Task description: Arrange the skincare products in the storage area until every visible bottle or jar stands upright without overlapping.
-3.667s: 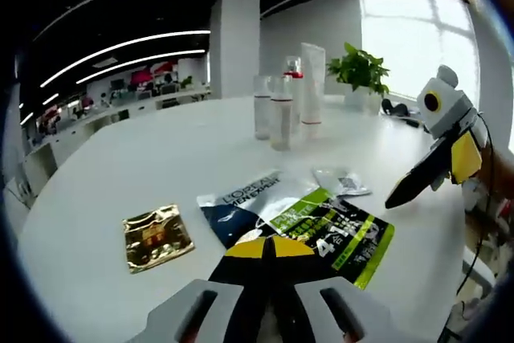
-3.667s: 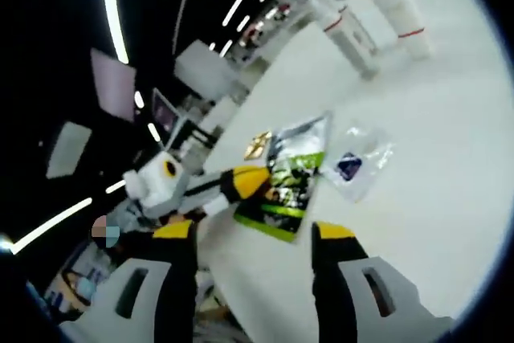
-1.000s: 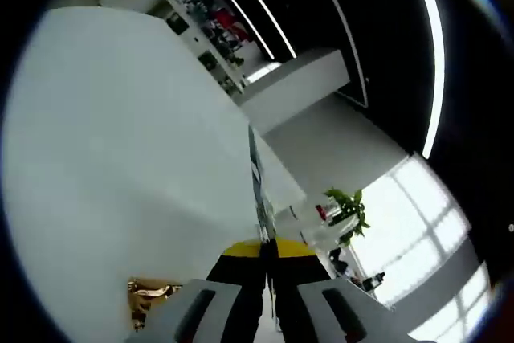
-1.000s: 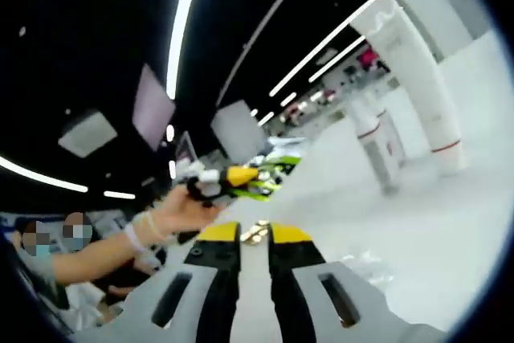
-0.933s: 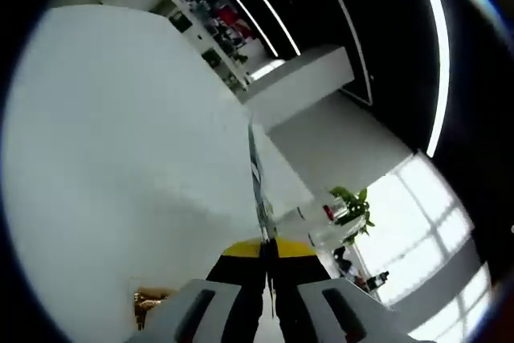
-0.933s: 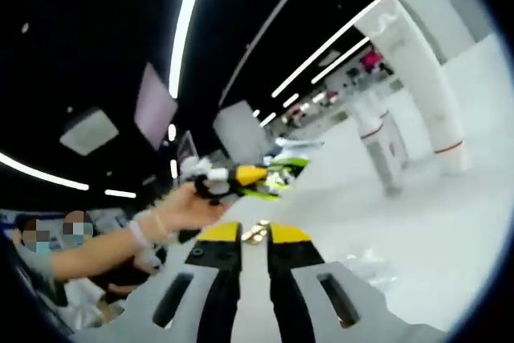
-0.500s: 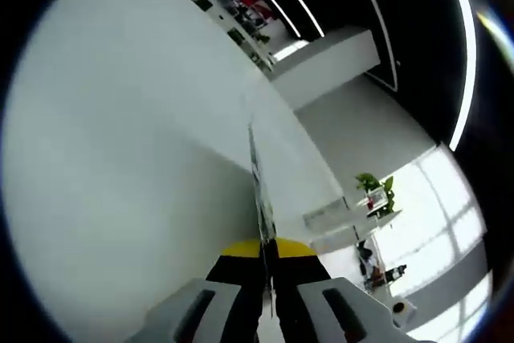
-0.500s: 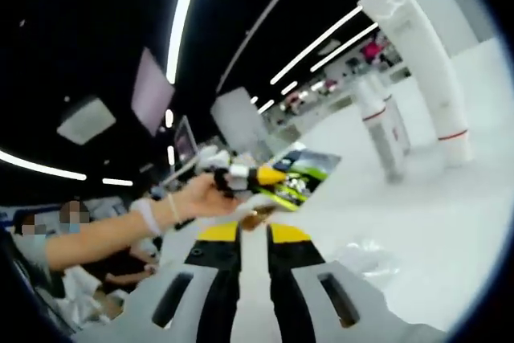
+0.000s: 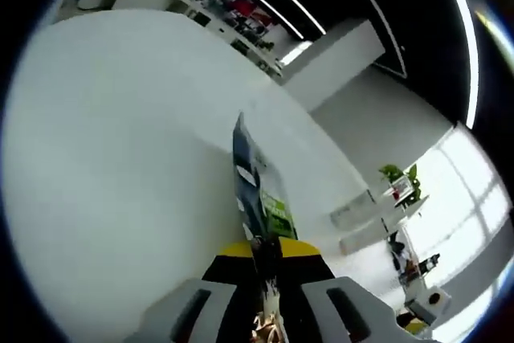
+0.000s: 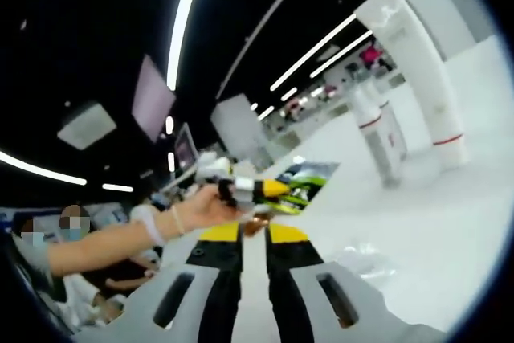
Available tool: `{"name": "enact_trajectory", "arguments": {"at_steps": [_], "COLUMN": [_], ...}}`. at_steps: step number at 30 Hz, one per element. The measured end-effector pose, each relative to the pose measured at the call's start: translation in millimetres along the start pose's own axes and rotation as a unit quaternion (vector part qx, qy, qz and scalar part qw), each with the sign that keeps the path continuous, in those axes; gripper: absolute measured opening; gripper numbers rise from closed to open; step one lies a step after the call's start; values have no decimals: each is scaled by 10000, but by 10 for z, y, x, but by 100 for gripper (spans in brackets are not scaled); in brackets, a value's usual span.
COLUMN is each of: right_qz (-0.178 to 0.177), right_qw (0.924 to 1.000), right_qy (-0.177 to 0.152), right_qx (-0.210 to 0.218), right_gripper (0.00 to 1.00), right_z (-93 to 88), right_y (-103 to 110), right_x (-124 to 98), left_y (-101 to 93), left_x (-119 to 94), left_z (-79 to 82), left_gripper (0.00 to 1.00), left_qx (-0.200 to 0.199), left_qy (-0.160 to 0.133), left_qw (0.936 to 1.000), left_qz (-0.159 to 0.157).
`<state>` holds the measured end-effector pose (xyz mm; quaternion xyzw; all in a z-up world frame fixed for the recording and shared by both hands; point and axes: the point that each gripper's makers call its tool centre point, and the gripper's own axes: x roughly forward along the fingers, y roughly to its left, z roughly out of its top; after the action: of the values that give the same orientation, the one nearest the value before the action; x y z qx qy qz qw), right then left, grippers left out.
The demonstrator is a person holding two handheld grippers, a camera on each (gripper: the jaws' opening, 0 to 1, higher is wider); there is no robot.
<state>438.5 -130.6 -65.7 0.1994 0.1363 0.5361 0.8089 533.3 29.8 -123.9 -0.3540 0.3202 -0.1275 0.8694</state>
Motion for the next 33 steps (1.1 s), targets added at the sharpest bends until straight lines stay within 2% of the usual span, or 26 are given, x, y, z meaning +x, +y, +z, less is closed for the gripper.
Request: {"name": "enact_trajectory", "arguments": {"at_steps": [1,3,7,8,13,16,21,23,25,27,29,32,33], "right_qz": [-29,-22,-22,-21,-31,-36,-74,-53,-64,-49,-63,-58,-71], "right_qw": [10000,10000,10000,10000,10000,10000,9999,9999,9998,9998,9999,9999,9998], "right_qy": [-23,-71,-86,-85,-61,-55,-109,-157,-158,-155,-140,-141,-150], "right_qx": [-15,-4,31,35,25,20,20,38,61,67,50,49,48], "right_gripper": [10,10,9,9,9,9,8,8,8,8,8,8,8], "right_z": [7,24,25,23,17,14,31,45,46,48,41,42,45], "right_y": [-6,-5,-2,1,-6,-9,-20,-10,-13,-11,-11,-9,-14], "right_x": [-6,-17,-22,-23,-19,-17,-29,-38,-38,-33,-31,-29,-31], "left_y": [-2,55,113,148,205,265,367,380,327,248,196,170,194], "left_x": [-11,-38,-40,-40,-105,-119,-152,-175,-223,-219,-182,-22,46], "left_z": [-11,-10,38,84,75,163,377,470,552,582,578,507,494], "left_gripper": [8,10,11,11,14,19,36,43,46,47,52,70,74], "left_qx": [204,347,193,201,398,650,959,1108,1423,1778,2028,2544,2747], "left_qy": [-16,-56,3,-33,-123,-183,-525,-754,-1040,-1154,-1137,-896,-824], "left_qw": [9998,9992,9996,9995,9978,9954,9883,9839,9753,9676,9631,9503,9429], "left_qz": [3,215,203,260,510,682,1064,1183,1329,1372,1355,1553,1690]}}
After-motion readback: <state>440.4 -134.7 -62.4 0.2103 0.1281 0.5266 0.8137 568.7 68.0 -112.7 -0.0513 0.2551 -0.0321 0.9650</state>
